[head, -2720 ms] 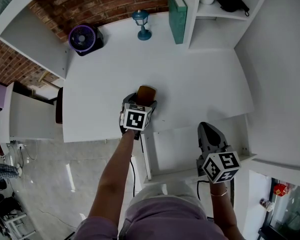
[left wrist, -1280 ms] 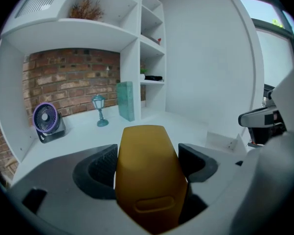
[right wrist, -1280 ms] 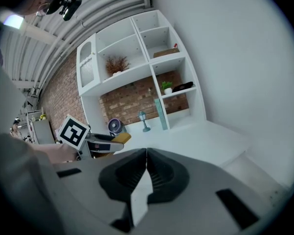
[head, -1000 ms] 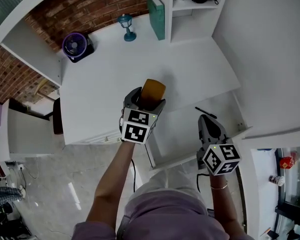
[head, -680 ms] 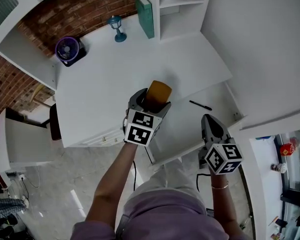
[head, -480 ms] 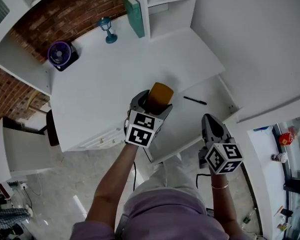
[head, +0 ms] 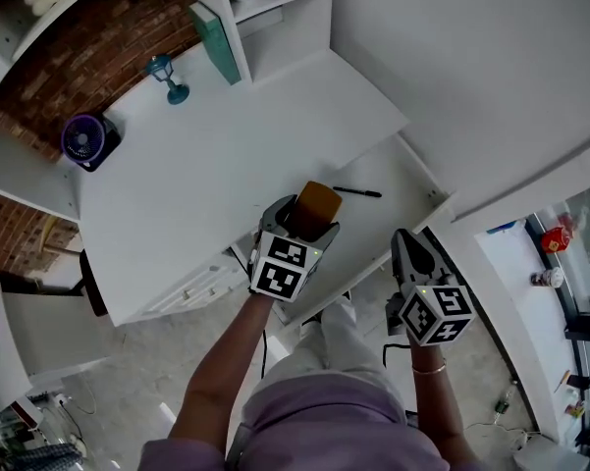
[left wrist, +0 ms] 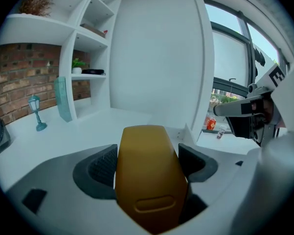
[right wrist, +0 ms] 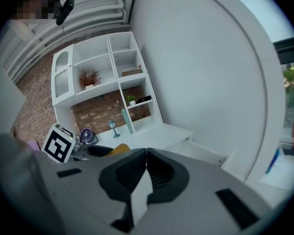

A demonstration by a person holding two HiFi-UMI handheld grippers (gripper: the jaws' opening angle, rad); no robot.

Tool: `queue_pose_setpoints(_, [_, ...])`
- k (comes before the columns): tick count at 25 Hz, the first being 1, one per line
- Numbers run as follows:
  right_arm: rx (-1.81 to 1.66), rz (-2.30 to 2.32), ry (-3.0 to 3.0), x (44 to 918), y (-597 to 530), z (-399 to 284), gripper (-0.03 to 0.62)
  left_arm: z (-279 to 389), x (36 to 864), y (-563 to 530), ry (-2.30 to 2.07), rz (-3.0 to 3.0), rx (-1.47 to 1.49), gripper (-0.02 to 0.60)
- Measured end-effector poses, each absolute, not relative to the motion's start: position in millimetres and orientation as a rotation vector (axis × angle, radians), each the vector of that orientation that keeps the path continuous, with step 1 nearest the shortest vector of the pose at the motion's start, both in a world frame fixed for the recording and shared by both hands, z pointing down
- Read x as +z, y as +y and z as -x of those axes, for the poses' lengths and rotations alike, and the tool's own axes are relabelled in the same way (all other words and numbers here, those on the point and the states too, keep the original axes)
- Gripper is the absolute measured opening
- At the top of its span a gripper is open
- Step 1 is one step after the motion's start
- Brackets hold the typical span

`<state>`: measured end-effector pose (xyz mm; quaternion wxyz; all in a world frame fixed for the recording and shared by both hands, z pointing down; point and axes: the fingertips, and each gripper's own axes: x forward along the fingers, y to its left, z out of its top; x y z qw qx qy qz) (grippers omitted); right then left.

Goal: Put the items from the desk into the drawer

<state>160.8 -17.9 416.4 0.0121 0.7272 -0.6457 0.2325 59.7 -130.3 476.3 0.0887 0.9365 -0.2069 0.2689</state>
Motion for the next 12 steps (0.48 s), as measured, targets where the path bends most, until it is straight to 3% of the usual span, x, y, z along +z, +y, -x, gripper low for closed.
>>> queue_pose_setpoints(12, [0.803, -2.305, -1.947, 435, -16, -200, 0.005, -98, 529, -117, -0.503, -2.733, 0.891, 0.394])
